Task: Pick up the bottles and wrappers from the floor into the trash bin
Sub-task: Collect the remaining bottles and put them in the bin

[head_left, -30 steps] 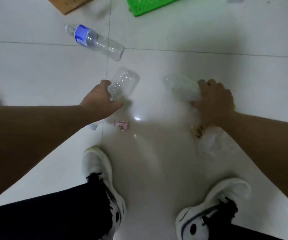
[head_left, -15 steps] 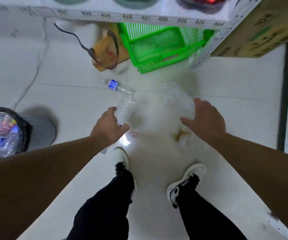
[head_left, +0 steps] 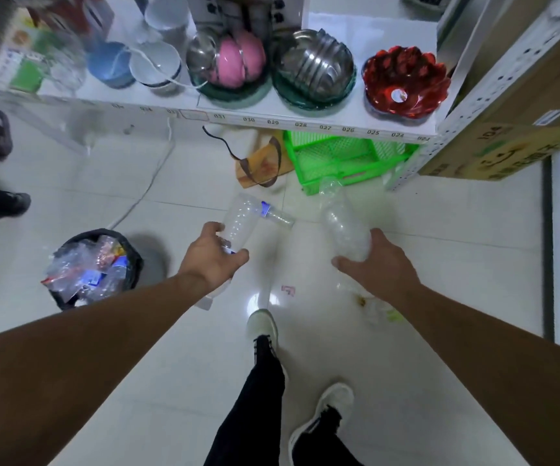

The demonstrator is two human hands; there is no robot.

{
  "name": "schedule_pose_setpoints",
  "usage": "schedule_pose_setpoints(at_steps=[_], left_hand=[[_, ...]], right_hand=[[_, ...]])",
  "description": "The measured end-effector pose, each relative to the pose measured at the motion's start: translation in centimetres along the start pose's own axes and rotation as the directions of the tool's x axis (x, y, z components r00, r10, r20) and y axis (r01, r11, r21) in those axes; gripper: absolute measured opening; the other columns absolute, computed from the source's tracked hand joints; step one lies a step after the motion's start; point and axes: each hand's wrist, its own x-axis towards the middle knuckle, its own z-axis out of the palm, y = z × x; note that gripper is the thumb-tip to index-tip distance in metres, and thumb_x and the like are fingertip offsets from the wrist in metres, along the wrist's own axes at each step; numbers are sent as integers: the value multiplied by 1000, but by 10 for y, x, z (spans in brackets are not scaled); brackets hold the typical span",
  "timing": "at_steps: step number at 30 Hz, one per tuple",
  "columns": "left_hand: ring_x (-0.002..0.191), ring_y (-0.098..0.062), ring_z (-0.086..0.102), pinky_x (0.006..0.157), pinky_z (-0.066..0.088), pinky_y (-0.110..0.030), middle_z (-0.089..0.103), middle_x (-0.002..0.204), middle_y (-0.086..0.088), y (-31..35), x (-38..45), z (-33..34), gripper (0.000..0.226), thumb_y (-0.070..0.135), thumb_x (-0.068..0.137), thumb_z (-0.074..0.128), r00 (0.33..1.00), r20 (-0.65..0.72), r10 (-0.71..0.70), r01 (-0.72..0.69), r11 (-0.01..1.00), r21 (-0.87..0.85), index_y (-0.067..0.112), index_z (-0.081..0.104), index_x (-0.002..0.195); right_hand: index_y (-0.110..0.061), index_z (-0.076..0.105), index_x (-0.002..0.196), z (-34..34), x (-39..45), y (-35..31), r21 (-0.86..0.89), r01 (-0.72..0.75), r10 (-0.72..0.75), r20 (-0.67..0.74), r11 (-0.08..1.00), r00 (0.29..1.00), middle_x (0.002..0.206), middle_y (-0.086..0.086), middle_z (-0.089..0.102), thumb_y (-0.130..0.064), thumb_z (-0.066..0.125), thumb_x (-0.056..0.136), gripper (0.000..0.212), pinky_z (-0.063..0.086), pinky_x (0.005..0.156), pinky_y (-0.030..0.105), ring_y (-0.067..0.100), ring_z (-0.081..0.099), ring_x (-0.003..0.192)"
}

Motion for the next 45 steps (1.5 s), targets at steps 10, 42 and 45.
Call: schedule_pose_setpoints(at_steps=[10, 42, 45], left_hand=[[94, -20, 72, 95, 57, -37, 66, 117, -1, -94, -80, 12, 93, 61, 67, 73, 996, -71, -56, 48, 994, -100, 27, 49, 150], [77, -4, 69, 76, 61, -35, 67, 82, 16, -384, -79, -276, 68, 58, 78, 62, 930, -129, -345, 287, 898, -334, 39, 48, 143], [65, 1, 67, 61, 47, -25, 66, 74, 16, -389, -72, -281, 72, 57, 77, 61, 924, -143, -356, 297, 900, -319, 36, 47, 145]], right_hand=[[-19, 46, 118, 51, -55, 2, 195, -54, 20, 171, 979, 985, 97, 0, 66, -53, 83, 78, 65, 48, 65, 34, 17, 67, 82], [-22, 54, 114, 330, -171, -275, 308, -128, -10, 408, 943, 913, 106, 12, 71, -51, 86, 75, 58, 54, 68, 38, 27, 69, 78], [-21, 55, 113, 341, -173, -292, 296, -124, -13, 421, 947, 907, 104, 12, 72, -51, 83, 70, 59, 57, 75, 42, 28, 70, 83]])
